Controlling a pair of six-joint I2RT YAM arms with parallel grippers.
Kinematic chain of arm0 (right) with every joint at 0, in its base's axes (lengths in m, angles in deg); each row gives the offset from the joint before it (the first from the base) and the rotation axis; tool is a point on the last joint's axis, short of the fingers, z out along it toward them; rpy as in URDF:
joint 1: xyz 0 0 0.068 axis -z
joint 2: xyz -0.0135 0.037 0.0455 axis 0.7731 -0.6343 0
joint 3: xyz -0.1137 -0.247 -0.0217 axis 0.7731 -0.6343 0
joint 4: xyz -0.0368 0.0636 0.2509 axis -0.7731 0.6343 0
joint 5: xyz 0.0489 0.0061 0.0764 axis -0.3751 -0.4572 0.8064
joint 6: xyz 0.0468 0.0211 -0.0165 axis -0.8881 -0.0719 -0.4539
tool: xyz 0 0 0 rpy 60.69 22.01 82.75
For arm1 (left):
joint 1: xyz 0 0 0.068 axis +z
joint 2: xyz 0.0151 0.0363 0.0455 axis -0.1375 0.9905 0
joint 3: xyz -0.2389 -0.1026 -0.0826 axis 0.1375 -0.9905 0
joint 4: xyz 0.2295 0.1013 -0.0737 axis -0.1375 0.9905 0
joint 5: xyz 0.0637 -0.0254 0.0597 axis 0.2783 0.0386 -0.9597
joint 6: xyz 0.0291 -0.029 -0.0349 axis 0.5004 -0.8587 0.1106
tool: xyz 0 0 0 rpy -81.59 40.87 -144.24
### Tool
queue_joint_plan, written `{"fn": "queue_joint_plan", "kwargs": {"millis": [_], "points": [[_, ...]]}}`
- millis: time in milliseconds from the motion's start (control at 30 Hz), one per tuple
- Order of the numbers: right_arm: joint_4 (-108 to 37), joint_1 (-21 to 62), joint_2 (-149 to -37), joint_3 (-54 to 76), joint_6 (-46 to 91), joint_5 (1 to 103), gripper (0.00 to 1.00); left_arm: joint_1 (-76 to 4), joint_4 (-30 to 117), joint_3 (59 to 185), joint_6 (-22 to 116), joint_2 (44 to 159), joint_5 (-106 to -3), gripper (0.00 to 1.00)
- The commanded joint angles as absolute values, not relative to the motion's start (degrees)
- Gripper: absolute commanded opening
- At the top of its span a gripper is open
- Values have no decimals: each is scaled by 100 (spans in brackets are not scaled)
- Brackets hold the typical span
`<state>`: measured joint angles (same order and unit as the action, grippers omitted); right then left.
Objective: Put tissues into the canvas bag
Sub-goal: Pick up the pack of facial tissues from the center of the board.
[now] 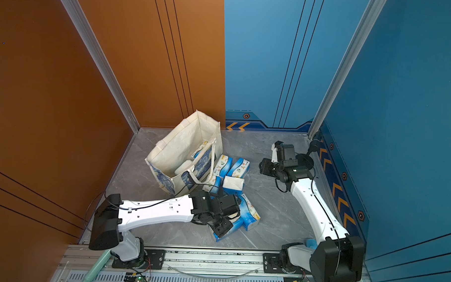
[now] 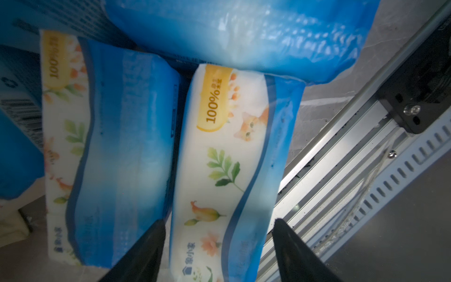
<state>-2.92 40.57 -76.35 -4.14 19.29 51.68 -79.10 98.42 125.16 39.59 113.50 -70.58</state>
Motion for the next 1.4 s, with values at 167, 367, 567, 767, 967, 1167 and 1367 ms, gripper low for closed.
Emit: {"fn": "queue_joint_plan", "kwargs": {"millis": [167,367,567,767,967,1167,1367], "points": [[-353,4042,-7468,-492,1895,5149,52,-7804,9992,12587,4045,11405,-6968,72],[-345,4086,-7399,-539,1912,5134,52,-7881,9990,12720,4112,11664,-6750,71],[-345,4127,-7380,-581,1930,5150,52,-7869,9997,12652,4112,11753,-6707,71],[-353,4131,-7380,-597,1930,5169,52,-7874,9998,12752,4154,11898,-6643,68],[-354,4133,-7369,-617,1930,5179,52,-7946,10092,12976,4278,12247,-6702,66],[-336,4134,-7363,-625,1930,5206,52,-7990,10335,13236,4383,12551,-6926,64],[-323,4137,-7354,-618,1930,5219,52,-8040,10341,13301,4445,12708,-6870,56]]}}
